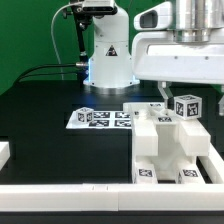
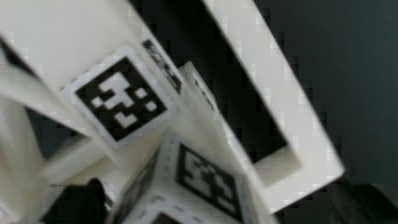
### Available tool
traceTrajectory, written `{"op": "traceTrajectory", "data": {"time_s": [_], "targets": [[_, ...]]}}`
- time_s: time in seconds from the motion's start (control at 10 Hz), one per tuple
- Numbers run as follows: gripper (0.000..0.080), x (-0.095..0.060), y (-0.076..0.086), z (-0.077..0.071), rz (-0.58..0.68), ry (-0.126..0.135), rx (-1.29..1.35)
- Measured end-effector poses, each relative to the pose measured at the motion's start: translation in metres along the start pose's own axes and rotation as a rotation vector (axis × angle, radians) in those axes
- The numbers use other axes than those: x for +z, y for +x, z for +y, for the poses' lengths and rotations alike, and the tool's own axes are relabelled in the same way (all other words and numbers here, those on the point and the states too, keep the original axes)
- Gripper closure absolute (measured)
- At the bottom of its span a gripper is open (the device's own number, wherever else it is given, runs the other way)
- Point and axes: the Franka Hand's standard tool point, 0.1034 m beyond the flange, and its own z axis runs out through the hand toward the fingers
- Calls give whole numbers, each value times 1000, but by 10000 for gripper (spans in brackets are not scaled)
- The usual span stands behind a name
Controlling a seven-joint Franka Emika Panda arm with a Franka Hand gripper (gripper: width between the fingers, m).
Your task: Assemble chair
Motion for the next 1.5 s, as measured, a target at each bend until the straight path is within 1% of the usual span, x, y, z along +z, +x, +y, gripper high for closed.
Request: {"op": "traceTrajectory", "data": {"time_s": [0.4,0.6,0.7,0.9,1.0,1.1,1.2,1.3,1.5], "targets": [[150,0,2,3,3,0,-254],[150,2,0,5,3,-43,-589],[150,3,0,6,-2,-48,-659],[152,3,0,6,-1,-47,-629],[330,3,0,6,-1,-47,-628],[486,3,0,7,-1,-47,-624],[486,3,0,6,1,-45,-553],[537,3,0,5,3,-45,-461],[537,3,1,4,8,-43,-323]]}}
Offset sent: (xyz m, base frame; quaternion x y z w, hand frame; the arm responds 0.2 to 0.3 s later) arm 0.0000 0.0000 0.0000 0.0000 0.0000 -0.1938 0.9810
